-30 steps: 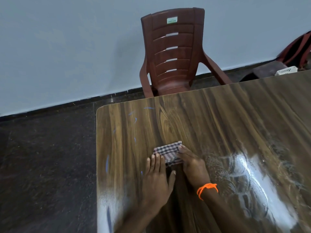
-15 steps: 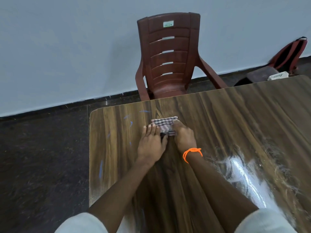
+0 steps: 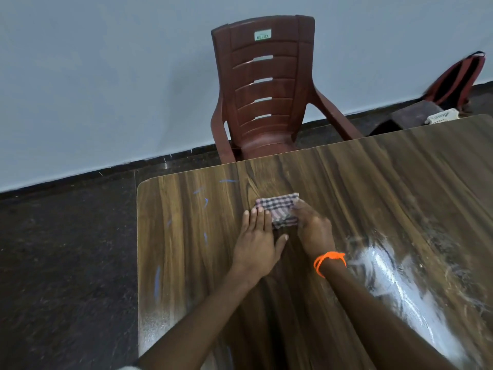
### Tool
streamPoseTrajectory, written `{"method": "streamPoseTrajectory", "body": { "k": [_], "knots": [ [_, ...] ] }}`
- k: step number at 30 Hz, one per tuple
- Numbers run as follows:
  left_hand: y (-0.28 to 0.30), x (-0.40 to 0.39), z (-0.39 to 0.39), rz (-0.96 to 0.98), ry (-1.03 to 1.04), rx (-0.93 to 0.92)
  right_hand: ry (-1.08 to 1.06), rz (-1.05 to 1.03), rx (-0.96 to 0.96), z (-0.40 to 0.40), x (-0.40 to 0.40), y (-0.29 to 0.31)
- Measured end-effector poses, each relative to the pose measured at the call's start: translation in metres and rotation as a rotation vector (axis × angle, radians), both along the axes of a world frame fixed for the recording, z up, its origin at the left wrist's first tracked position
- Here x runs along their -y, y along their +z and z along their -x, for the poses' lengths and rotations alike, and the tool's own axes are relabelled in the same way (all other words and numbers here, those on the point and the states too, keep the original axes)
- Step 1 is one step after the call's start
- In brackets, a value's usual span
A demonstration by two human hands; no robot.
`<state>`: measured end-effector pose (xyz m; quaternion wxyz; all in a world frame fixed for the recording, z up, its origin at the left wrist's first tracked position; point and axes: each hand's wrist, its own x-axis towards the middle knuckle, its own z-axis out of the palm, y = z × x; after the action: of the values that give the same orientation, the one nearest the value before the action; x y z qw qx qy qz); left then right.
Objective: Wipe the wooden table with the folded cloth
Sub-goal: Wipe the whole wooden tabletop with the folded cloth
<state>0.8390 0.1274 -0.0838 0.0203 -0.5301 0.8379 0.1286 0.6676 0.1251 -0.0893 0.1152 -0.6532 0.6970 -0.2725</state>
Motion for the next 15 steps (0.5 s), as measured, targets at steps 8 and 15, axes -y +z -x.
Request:
{"method": "streamPoseTrajectory", "body": {
  "k": [8, 15],
  "knots": [
    [0.002, 0.055, -0.019, 0.021, 0.150, -0.012, 0.076, 0.012, 0.051, -0.035, 0.070, 0.013],
    [-0.005, -0.003, -0.056, 0.013, 0.249, -0.090, 0.285, 0.028, 0.063, -0.054, 0.033, -0.007]
  ]
}}
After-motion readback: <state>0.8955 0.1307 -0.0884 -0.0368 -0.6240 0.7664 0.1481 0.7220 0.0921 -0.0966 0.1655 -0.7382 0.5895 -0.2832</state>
